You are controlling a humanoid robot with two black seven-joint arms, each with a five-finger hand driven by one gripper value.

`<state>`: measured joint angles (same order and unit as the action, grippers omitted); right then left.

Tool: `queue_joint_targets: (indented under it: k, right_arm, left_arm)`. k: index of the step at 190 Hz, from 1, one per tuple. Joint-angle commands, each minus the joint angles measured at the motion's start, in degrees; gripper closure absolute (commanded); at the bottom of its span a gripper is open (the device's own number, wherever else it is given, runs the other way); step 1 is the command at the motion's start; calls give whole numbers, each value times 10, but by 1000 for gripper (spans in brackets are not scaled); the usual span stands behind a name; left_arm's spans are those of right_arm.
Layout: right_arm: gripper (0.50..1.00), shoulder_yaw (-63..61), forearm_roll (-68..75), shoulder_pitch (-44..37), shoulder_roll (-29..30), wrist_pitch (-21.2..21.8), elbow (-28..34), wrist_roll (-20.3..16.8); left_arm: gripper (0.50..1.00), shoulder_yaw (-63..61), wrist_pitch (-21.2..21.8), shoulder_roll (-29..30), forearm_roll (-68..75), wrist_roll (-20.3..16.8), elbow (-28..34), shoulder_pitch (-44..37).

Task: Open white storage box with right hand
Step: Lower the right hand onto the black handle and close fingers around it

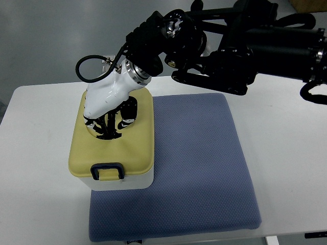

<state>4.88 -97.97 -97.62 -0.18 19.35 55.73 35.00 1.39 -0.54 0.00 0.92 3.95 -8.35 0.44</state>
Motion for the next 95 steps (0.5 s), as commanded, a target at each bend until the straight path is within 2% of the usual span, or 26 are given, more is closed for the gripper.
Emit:
queue_joint_targets:
  k: [1, 35, 80, 95]
  right_arm:
    - [906, 0, -1, 0, -1, -1, -2, 0]
    - [920, 0, -2, -2, 0, -2, -2, 0]
    - [993, -1, -2, 1, 2, -3, -3, 0]
    - [1000, -1, -3, 1, 2, -3, -3, 0]
  left_arm:
    - [500, 0, 0, 0, 0, 0, 0, 0]
    - [500, 0, 0, 0, 0, 0, 0, 0]
    - [500, 0, 0, 0, 0, 0, 0, 0]
    - [500, -1, 0, 0, 0, 0, 0, 0]
